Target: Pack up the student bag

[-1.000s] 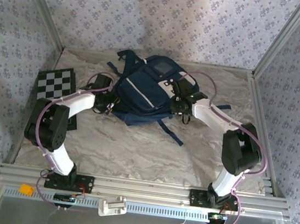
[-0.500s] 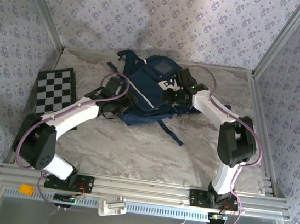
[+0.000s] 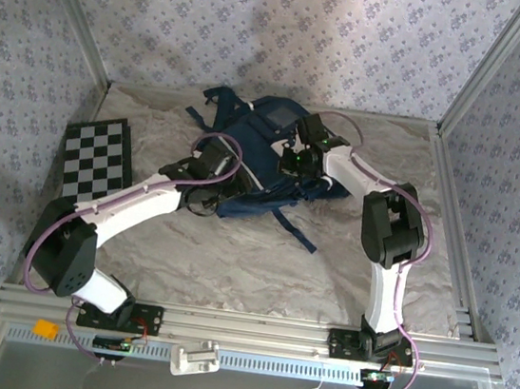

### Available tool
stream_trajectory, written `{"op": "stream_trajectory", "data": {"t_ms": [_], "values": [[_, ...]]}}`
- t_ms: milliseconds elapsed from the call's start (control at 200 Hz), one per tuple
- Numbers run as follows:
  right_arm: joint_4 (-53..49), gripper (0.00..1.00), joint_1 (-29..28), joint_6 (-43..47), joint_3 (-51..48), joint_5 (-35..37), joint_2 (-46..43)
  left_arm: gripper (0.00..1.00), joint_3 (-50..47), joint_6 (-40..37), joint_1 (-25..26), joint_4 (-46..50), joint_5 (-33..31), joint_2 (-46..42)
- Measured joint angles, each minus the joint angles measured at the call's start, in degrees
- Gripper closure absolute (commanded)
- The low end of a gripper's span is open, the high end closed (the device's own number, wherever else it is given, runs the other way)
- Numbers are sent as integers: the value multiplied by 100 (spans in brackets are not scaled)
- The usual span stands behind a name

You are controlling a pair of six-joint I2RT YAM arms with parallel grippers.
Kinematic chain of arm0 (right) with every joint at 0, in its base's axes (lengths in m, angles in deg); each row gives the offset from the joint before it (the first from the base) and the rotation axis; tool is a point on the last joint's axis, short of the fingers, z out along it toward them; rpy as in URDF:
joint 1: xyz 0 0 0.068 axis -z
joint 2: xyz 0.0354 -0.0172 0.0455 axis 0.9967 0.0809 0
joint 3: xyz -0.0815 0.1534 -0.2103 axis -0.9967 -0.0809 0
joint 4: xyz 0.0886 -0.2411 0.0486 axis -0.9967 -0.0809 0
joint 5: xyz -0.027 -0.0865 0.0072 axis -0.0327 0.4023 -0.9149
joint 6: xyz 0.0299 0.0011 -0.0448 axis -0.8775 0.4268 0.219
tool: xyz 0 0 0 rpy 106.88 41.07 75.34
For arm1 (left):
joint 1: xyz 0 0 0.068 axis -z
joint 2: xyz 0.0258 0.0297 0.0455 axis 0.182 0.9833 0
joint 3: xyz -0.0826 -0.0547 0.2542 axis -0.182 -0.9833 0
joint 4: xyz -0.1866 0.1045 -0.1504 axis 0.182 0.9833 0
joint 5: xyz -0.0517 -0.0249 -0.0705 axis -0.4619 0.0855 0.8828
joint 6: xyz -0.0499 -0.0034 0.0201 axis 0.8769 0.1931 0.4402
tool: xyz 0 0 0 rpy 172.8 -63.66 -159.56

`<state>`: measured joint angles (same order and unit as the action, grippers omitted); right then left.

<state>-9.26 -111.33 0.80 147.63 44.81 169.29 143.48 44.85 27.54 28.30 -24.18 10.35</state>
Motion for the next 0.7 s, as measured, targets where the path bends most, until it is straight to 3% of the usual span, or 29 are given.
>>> {"op": "stream_trajectory", "data": {"t_ms": [300,700], "values": [[356,100,-149,-656,-330,-149,-409,0,26,-236,354,330,-452,-17],[955,100,-621,-1891,-1303,-66,-1244,0,28,151,1147,415,-1169,-133]]}}
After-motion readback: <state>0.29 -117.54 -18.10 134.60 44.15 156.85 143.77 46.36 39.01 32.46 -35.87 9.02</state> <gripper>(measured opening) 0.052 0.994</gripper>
